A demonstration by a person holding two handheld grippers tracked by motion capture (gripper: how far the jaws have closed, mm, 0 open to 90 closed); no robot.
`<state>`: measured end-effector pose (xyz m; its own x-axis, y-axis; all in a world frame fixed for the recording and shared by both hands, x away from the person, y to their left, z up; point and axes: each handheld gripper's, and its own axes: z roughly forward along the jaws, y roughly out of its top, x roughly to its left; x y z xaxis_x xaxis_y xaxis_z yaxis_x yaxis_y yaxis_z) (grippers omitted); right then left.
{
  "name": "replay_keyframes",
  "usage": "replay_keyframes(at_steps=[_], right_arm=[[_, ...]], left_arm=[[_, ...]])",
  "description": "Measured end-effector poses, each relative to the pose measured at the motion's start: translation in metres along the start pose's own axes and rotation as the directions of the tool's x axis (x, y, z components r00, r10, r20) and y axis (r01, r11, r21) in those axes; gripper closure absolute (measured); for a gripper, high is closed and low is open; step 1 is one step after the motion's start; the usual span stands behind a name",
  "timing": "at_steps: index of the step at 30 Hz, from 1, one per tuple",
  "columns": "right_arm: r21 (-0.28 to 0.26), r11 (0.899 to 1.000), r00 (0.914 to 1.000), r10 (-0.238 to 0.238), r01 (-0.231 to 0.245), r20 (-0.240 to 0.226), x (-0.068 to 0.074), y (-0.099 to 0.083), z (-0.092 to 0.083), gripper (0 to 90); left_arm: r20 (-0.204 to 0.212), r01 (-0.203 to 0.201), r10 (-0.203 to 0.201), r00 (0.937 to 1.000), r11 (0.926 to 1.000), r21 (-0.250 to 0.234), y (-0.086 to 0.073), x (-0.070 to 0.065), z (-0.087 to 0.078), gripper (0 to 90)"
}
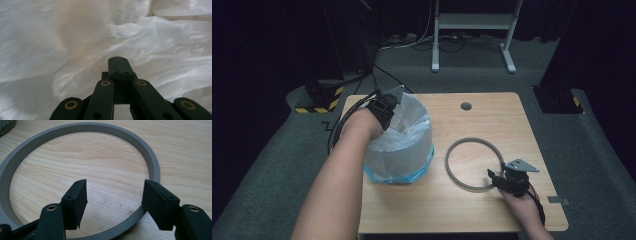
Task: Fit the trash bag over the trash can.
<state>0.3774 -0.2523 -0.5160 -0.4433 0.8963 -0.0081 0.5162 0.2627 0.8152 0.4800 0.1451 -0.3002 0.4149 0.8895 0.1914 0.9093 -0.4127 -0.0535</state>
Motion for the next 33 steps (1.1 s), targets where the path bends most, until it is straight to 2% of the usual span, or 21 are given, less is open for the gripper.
replay_keyframes(at_steps=[2,5,6,8,11,12,15,16,17,18,19,20,23,24,25,27,30,32,33], right_arm=[[0.001,1.0,1.0,0.004,-0.004,0.0,-0.001,0.0,0.0,36.2],[-0.002,1.0,1.0,0.008,-0.008,0.002,-0.003,0.0,0.0,36.1],[-0.002,1.0,0.9999,0.01,-0.01,0.002,-0.003,0.0,-0.001,36.2],[-0.003,1.0,0.9999,0.01,-0.01,0.004,-0.003,0.0,-0.001,36.2],[-0.002,1.0,1.0,0.004,-0.004,0.001,-0.003,0.0,-0.001,36.5],[-0.002,1.0,1.0,0.002,-0.002,0.002,-0.002,0.0,-0.001,36.5],[-0.001,1.0,1.0,-0.005,0.005,0.0,0.0,0.001,-0.001,36.6],[0.0,1.0,1.0,-0.005,0.005,0.0,0.001,0.001,0.0,36.6],[0.001,1.0,1.0,-0.006,0.006,0.0,0.001,0.001,0.0,36.5],[0.004,1.0,1.0,-0.009,0.009,-0.001,0.002,0.0,0.0,36.6],[0.004,1.0,1.0,-0.008,0.008,0.0,0.002,0.0,0.0,36.6],[0.004,1.0,1.0,-0.006,0.006,0.001,0.001,0.0,0.0,36.6],[-0.002,1.0,1.0,-0.002,0.002,0.004,0.0,0.0,-0.001,36.7],[-0.002,1.0,1.0,-0.003,0.003,0.005,-0.001,0.0,-0.001,36.7],[0.001,1.0,1.0,0.002,-0.002,0.005,-0.001,0.0,-0.001,36.7],[0.005,1.0,1.0,0.002,-0.002,0.004,-0.002,0.0,0.0,36.7],[0.001,1.0,1.0,-0.003,0.003,0.002,0.0,-0.001,0.0,36.7],[0.003,1.0,1.0,-0.004,0.004,0.001,0.001,-0.001,0.0,36.7],[0.005,1.0,1.0,-0.003,0.003,-0.001,0.002,-0.001,0.0,36.7]], left_arm=[[0.02,0.001,-0.001,0.9998,1.0,-0.008,0.001,0.0,-0.005,90.0],[0.058,0.046,-0.042,0.9974,0.997,-0.062,0.0,0.009,-0.025,89.3],[0.066,0.055,-0.049,0.9966,0.9949,-0.085,-0.001,0.013,-0.033,85.0],[0.067,0.079,-0.07,0.9953,0.987,-0.14,-0.001,0.021,-0.049,73.1],[0.07,0.127,-0.114,0.991,0.9657,-0.226,0.002,0.034,-0.062,76.0],[0.06,0.13,-0.119,0.991,0.964,-0.232,0.004,0.036,-0.061,79.3],[0.024,0.165,-0.164,0.9861,0.9631,-0.212,0.014,0.041,-0.04,82.9],[0.026,0.171,-0.169,0.9853,0.9639,-0.204,0.015,0.042,-0.034,82.9],[0.04,0.175,-0.171,0.9845,0.9667,-0.186,0.018,0.041,-0.023,82.9],[0.036,0.166,-0.162,0.9861,0.971,-0.172,0.02,0.042,-0.017,82.9],[0.045,0.174,-0.169,0.9846,0.9718,-0.159,0.022,0.041,-0.007,82.9],[0.043,0.164,-0.159,0.9863,0.9754,-0.148,0.023,0.041,-0.003,83.1],[0.046,0.152,-0.147,0.988,0.9795,-0.132,0.025,0.037,0.007,83.7],[0.048,0.141,-0.135,0.9896,0.9808,-0.135,0.025,0.036,0.005,83.1],[0.063,0.151,-0.143,0.9876,0.9778,-0.145,0.024,0.035,0.003,81.1],[0.066,0.148,-0.139,0.9881,0.9773,-0.152,0.02,0.034,-0.006,75.6],[0.078,0.168,-0.158,0.9844,0.9727,-0.16,0.007,0.034,-0.029,64.6],[0.105,0.179,-0.167,0.9804,0.9756,-0.126,-0.007,0.032,-0.043,53.2],[0.103,0.182,-0.17,0.9801,0.9762,-0.119,-0.014,0.032,-0.051,49.5]])
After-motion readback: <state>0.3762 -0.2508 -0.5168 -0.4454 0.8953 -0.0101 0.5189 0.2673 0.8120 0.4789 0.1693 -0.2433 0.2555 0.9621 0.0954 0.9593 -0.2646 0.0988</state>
